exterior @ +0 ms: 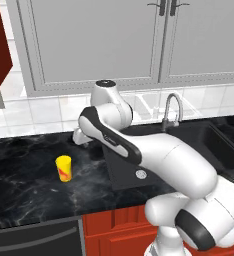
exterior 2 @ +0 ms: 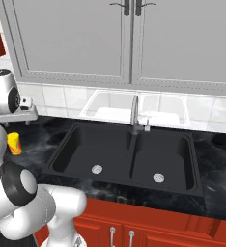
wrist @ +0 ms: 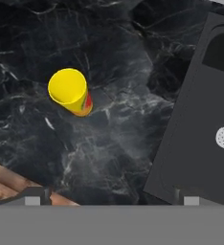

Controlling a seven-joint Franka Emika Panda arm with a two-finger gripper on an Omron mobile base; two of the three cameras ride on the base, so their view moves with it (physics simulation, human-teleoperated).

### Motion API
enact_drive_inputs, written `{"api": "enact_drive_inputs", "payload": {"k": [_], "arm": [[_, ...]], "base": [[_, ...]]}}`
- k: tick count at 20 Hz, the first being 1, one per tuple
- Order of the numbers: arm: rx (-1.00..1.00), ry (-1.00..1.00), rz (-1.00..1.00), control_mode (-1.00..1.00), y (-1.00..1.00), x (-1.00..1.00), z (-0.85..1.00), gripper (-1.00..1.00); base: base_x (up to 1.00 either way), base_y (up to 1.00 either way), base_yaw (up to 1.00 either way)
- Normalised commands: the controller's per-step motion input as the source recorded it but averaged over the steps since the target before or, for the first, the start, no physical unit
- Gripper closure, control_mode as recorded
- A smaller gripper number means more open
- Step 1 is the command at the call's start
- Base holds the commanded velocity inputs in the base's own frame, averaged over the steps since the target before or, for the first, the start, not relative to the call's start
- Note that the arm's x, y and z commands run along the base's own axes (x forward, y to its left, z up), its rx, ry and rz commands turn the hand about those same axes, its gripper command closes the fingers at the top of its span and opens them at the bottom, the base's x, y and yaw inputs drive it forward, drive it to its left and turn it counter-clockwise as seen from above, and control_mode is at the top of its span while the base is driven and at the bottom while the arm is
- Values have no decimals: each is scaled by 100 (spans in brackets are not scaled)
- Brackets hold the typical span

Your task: Place the glass cup in the left basin and the cup in the right basin of the sink.

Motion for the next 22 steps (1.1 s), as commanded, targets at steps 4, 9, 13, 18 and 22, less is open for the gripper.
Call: {"api": "enact_drive_inputs", "payload": {"k": [4, 9, 13, 18, 22], "arm": [[0, 0, 0, -100, 19, 8, -11, -100], [0, 1, 0, -100, 18, 7, -14, -100], [0, 0, -2, -100, 14, 0, -20, -100], [0, 0, -5, -100, 6, 6, -19, -100], [0, 3, -7, -100, 6, 15, -18, -100]], "base": [[0, 0, 0], [0, 0, 0], [0, 0, 0], [0, 0, 0], [0, 0, 0]]}}
